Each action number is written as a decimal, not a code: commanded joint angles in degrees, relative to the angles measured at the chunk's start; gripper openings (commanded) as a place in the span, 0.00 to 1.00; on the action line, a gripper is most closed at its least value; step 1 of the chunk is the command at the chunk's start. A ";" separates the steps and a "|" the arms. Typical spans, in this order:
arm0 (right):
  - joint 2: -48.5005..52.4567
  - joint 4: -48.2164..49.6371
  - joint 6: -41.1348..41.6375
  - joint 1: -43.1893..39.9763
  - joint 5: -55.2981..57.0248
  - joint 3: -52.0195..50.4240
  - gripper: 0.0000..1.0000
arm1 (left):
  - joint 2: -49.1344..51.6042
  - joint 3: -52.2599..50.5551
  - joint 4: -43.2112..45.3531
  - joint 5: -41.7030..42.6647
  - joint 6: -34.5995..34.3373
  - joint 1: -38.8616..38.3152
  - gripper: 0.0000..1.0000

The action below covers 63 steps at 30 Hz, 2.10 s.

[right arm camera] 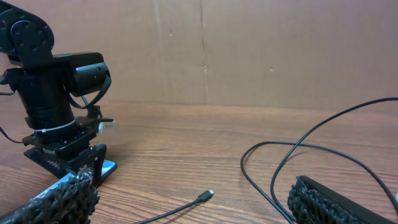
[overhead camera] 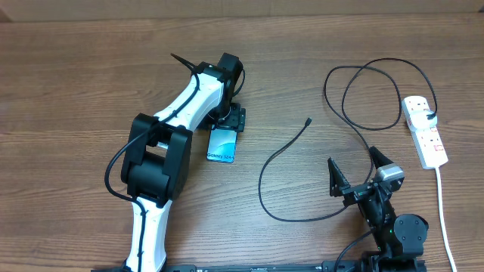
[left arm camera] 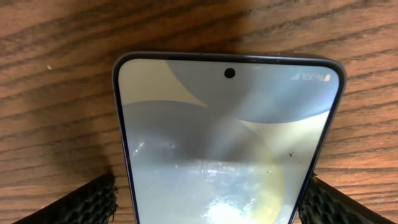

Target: Plug charger to phone and switch on socket

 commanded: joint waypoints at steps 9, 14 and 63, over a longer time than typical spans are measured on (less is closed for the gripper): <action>-0.57 0.37 -0.26 0.26 -0.07 -0.59 1.00 | 6.12 -0.46 0.63 -0.42 1.49 -0.02 0.79; -0.57 0.37 -0.26 0.26 -0.07 -0.59 1.00 | 6.14 -0.50 -2.23 -0.39 1.44 -0.15 0.91; -0.57 0.37 -0.26 0.26 -0.07 -0.59 1.00 | 5.49 0.61 -5.03 20.61 3.65 2.03 0.76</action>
